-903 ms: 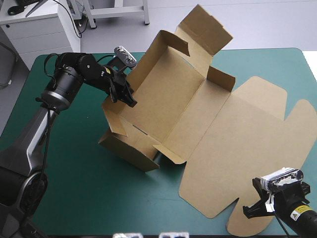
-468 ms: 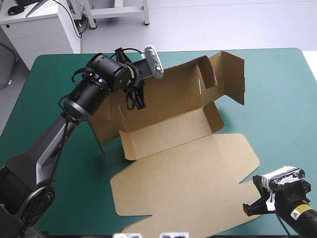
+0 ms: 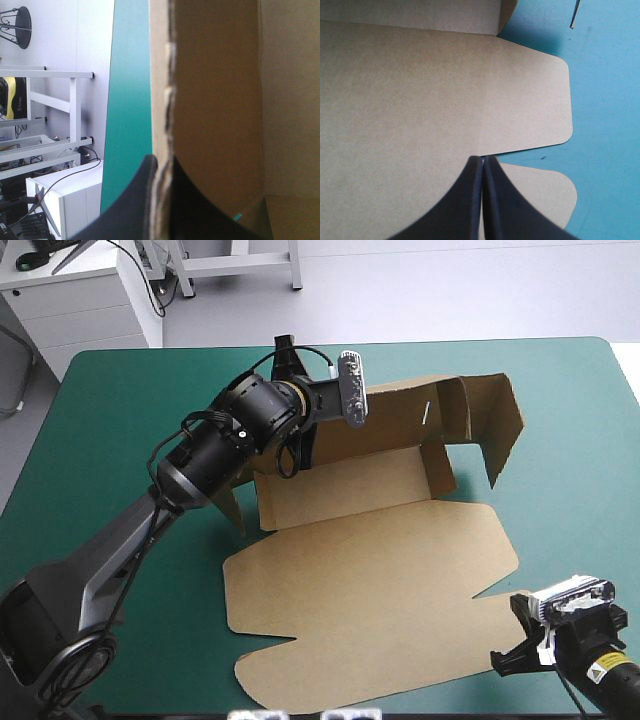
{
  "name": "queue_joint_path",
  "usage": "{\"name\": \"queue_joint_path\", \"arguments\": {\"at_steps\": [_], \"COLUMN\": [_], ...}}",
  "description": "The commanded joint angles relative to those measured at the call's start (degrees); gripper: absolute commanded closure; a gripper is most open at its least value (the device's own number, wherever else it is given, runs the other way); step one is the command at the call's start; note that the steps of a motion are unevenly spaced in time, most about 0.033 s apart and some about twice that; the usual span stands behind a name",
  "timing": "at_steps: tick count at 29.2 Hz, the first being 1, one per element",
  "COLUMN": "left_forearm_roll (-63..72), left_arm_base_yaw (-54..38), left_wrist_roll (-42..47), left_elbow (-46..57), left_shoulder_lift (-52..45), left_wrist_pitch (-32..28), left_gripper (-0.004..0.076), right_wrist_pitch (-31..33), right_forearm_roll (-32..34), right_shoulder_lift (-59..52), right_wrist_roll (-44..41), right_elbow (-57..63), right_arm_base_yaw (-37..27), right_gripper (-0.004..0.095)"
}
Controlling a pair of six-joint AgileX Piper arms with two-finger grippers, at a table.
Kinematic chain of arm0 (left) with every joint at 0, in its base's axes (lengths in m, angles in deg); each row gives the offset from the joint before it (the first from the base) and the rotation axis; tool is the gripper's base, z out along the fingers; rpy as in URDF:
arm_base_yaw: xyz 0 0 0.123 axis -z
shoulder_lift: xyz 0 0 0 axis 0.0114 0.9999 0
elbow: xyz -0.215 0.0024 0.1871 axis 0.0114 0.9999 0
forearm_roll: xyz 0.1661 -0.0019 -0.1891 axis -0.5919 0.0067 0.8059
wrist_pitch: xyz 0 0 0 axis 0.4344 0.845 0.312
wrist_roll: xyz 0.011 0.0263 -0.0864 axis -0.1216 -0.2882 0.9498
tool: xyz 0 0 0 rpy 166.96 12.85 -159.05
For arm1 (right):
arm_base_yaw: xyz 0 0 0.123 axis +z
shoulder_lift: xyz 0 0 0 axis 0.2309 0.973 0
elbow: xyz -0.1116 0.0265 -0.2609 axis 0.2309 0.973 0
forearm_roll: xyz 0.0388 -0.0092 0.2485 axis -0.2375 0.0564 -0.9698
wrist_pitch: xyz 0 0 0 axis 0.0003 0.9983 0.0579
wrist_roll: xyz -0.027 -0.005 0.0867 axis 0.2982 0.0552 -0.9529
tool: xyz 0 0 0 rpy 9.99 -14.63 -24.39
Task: Fold the box
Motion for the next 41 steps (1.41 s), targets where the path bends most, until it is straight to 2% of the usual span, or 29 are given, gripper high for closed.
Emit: {"name": "queue_joint_path", "arguments": {"at_steps": [1, 6, 10, 13, 17, 21, 24, 27, 35, 39, 41], "left_forearm_roll": [-2.0, -2.3, -3.4, -7.5, -13.2, -24.3, -33.3, -36.5, -36.5, -36.5, -36.5], "left_arm_base_yaw": [0.4, 0.4, 0.3, 0.3, 0.3, 0.3, 0.3, 0.3, 0.3, 0.3, 0.3], "left_wrist_roll": [-2.4, -5.6, -5.9, -2.7, 0.6, 12.0, 23.9, 28.5, 29.7, 29.7, 29.7], "left_elbow": [0.0, 6.9, 16.1, 22.8, 31.2, 38.3, 40.4, 41.3, 41.4, 41.4, 41.5], "left_shoulder_lift": [-2.9, -4.6, -8.6, -11.9, -14.4, -15.5, -15.4, -15.3, -14.9, -14.1, -13.4], "left_wrist_pitch": [-4.1, -8.9, -19.0, -25.9, -31.0, -37.2, -37.9, -37.8, -37.7, -37.7, -37.7], "left_gripper": [0.0731, 0.0731, 0.0731, 0.0731, 0.0731, 0.0731, 0.0731, 0.0731, 0.0731, 0.0731, 0.0731], "right_wrist_pitch": [-2.8, -2.7, -2.8, -3.1, -4.1, -4.4, -4.5, -6.1, -10.6, -10.9, -10.9], "right_forearm_roll": [-0.6, -0.6, -0.6, -0.7, -1.6, -4.2, -5.5, -5.6, -5.5, -4.7, -4.0], "right_shoulder_lift": [0.4, 0.4, 0.4, 0.4, 0.4, 0.4, 0.4, 0.4, 1.5, 5.7, 11.4], "right_wrist_roll": [0.1, -1.2, -1.4, -1.5, -1.6, -1.6, -1.6, -1.6, -1.4, -1.4, -1.4], "right_elbow": [-1.5, -1.5, -1.5, -1.5, -1.5, -1.5, -1.5, -1.5, -5.9, -11.8, -17.2], "right_arm_base_yaw": [-0.3, -0.3, -0.3, -0.3, -0.3, -0.3, -0.3, -0.3, -0.3, -0.3, -0.3], "right_gripper": [0.0922, 0.0922, 0.0922, 0.0922, 0.0922, 0.0922, 0.0922, 0.0922, 0.0922, 0.0922, 0.0922]}}
